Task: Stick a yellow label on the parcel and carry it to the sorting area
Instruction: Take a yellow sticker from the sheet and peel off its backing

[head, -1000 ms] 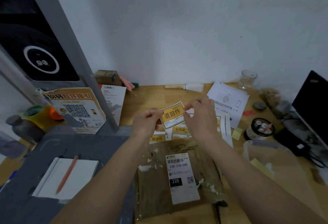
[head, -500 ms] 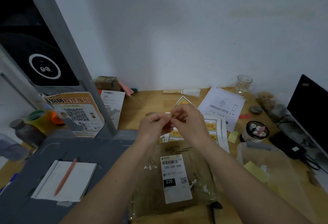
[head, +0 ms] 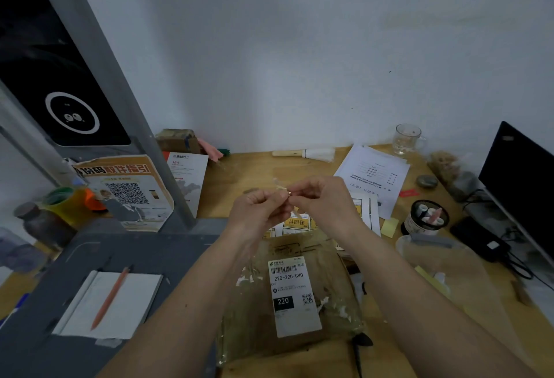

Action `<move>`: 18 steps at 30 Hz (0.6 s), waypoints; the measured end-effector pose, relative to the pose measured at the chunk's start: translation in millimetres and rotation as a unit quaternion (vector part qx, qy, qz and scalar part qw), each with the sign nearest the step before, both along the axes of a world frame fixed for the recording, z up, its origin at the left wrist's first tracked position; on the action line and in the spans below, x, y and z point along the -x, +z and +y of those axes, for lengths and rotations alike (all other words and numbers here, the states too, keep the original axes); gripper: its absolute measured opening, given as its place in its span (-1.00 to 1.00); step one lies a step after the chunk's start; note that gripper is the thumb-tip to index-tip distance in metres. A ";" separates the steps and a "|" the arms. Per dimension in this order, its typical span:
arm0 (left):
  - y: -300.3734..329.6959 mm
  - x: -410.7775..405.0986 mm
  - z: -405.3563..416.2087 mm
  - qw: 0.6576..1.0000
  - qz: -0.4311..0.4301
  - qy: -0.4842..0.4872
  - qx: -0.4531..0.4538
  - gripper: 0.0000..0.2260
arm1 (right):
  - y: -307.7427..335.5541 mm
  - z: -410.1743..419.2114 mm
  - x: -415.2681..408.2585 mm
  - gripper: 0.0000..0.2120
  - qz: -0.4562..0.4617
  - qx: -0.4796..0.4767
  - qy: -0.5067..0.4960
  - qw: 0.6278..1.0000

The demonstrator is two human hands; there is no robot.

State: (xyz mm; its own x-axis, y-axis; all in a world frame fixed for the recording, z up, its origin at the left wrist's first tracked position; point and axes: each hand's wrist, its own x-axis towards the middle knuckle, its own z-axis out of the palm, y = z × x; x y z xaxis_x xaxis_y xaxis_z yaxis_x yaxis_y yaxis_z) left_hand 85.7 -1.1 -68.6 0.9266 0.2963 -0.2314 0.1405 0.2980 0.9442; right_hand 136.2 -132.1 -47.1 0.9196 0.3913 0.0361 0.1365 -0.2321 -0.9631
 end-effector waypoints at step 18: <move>7.1 4.4 0.0 0.995 -0.008 -0.049 -0.092 -0.84 | 7.8 -4.6 7.9 -0.89 0.064 -0.035 0.010 0.997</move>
